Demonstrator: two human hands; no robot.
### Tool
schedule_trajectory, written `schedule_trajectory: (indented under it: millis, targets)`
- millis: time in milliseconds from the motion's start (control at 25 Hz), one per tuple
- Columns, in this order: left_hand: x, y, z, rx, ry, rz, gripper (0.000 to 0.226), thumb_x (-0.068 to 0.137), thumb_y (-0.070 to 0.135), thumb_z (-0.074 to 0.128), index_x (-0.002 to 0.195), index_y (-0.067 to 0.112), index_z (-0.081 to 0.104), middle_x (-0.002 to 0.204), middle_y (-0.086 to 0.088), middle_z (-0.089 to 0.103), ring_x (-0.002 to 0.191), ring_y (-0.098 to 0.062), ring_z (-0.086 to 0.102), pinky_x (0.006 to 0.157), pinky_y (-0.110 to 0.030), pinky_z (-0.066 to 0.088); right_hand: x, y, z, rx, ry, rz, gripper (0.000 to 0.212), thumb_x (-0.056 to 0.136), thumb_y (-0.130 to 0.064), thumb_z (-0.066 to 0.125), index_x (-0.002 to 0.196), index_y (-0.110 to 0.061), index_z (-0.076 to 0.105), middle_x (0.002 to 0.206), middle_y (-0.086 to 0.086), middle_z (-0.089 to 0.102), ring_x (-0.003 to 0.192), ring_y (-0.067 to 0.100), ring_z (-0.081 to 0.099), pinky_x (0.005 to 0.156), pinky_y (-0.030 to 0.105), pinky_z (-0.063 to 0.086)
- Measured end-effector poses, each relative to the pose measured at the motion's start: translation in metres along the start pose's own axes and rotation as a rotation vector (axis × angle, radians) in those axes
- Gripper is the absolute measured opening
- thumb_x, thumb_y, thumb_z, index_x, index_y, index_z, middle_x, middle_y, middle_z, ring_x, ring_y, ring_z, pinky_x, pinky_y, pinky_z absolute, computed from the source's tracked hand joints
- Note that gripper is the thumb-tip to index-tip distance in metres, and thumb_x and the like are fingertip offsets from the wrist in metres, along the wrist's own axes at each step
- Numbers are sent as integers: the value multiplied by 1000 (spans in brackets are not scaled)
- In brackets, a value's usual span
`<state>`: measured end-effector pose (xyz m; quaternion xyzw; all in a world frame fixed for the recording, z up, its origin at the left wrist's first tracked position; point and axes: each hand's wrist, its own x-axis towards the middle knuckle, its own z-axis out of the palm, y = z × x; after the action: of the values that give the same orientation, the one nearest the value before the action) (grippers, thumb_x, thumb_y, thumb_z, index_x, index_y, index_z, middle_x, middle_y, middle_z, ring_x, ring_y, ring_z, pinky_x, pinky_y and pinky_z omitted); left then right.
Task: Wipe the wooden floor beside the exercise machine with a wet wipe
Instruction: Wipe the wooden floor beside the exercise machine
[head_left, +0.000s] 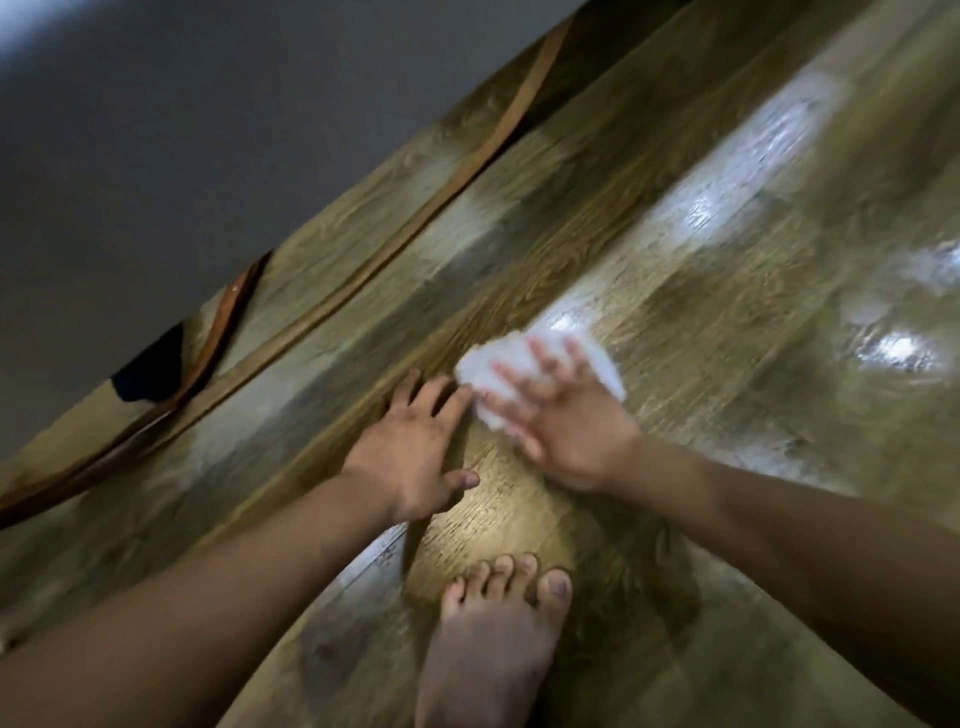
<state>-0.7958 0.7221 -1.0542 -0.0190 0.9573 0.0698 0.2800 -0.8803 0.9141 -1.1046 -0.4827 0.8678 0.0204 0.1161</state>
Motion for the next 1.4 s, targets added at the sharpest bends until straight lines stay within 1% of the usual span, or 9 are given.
schedule_trajectory:
  millis: [120, 280, 360, 680, 840, 960, 1080, 1240, 1400]
  targets:
    - [-4, -2, 2, -64, 93, -73, 96, 80, 64, 64, 150, 20, 15, 153, -5, 17, 142, -27, 16, 118, -41, 25, 21, 33, -9, -82, 27, -259, 58, 96, -46, 30, 153, -40, 21, 165, 2, 15, 151, 32, 14, 118, 57, 9]
    - [-14, -2, 14, -22, 85, -55, 87, 87, 62, 55, 152, 21, 14, 161, -4, 7, 147, -27, 8, 119, -44, 23, 64, 154, -41, 117, -15, 610, 58, 101, -47, 24, 153, -48, -1, 166, -5, -5, 152, 36, -3, 116, 67, 0]
    - [-17, -6, 15, -8, 95, -31, 84, 90, 59, 53, 154, 22, 12, 162, -2, 5, 147, -25, 6, 121, -41, 19, 64, 149, -41, 149, 31, 688, 56, 100, -45, 20, 154, -46, 4, 166, -5, 0, 151, 40, -2, 116, 68, -1]
    - [-10, 2, 10, -122, 327, -74, 50, 89, 45, 57, 129, 17, 46, 130, -4, 47, 122, -28, 44, 98, -46, 45, 19, -10, -12, 16, -52, -97, 59, 97, -55, 13, 153, -44, -1, 165, -5, -11, 150, 34, -15, 120, 59, -6]
    - [5, 15, 2, 34, 311, 153, 54, 88, 48, 51, 132, 17, 52, 142, -4, 45, 131, -27, 41, 105, -47, 41, 7, 176, -20, 38, -32, 543, 85, 71, -72, 1, 153, -48, 3, 166, -2, -7, 152, 34, -7, 120, 60, 2]
    - [16, 18, 0, 47, 307, 237, 46, 91, 38, 50, 131, 15, 54, 144, -6, 45, 134, -28, 40, 106, -48, 41, -31, 235, -19, 151, -2, 849, 75, 83, -67, 4, 154, -44, 11, 166, 1, 6, 149, 43, -1, 118, 62, 3]
    - [20, 30, -4, 65, 324, 318, 43, 92, 30, 49, 129, 11, 56, 141, -10, 49, 131, -31, 44, 102, -52, 43, -34, 152, 2, 129, 98, 741, 70, 88, -58, 7, 153, -39, 24, 164, 4, 18, 148, 48, 5, 117, 62, -2]
    - [29, 64, -10, 181, 339, 628, 48, 82, 23, 48, 125, 5, 60, 136, -17, 55, 125, -36, 49, 101, -51, 42, -87, -24, 36, 107, 166, 153, 53, 92, -54, 42, 143, -40, 45, 158, 2, 36, 147, 46, 19, 118, 63, 11]
    - [37, 93, -14, 173, 320, 650, 49, 87, 23, 46, 131, 5, 57, 139, -15, 54, 130, -34, 46, 104, -50, 41, -121, 76, 29, 157, 198, 219, 52, 97, -58, 33, 148, -46, 29, 163, 4, 24, 150, 37, 15, 120, 57, 17]
